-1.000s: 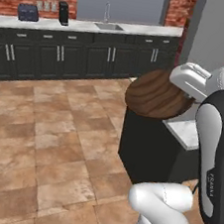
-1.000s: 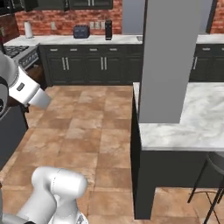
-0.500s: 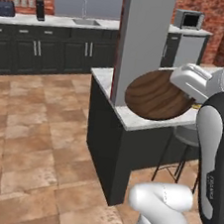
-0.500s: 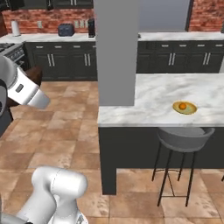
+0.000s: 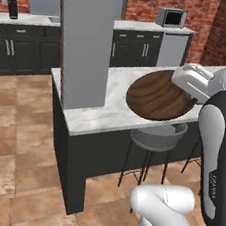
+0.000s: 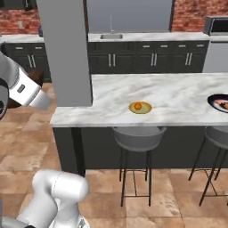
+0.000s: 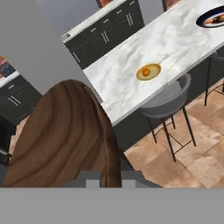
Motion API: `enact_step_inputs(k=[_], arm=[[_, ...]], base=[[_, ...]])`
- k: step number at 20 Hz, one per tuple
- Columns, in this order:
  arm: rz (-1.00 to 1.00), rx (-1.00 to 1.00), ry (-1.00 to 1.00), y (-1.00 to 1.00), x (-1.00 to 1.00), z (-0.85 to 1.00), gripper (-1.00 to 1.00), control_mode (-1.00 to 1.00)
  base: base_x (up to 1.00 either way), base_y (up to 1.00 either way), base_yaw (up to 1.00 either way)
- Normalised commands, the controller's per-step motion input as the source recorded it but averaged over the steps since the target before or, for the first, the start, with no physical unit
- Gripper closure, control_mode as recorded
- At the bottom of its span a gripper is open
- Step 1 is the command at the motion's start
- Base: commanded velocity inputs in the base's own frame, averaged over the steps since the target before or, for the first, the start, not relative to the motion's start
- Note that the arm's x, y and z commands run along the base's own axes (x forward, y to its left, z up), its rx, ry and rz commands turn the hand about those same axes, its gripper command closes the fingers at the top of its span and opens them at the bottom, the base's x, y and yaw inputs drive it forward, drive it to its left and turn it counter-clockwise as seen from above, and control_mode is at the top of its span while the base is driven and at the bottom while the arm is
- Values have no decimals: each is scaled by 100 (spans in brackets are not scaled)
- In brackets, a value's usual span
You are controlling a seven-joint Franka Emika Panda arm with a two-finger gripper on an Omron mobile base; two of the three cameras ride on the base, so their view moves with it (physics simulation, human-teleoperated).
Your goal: Take the smaller bowl and place it next to the appetizer plate on the dining counter , and place the larger bowl next to the plate with cooked food.
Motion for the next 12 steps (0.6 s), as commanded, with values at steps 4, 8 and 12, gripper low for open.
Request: enact_step_inputs(k=[4, 8, 12], arm=[[0, 0, 0, 0, 0, 0, 100, 100], [0, 0, 0, 0, 0, 0, 100, 100], [0, 0, 0, 0, 0, 0, 100, 100]], base=[[-13, -100, -7], [-11, -100, -6], [-4, -99, -5]])
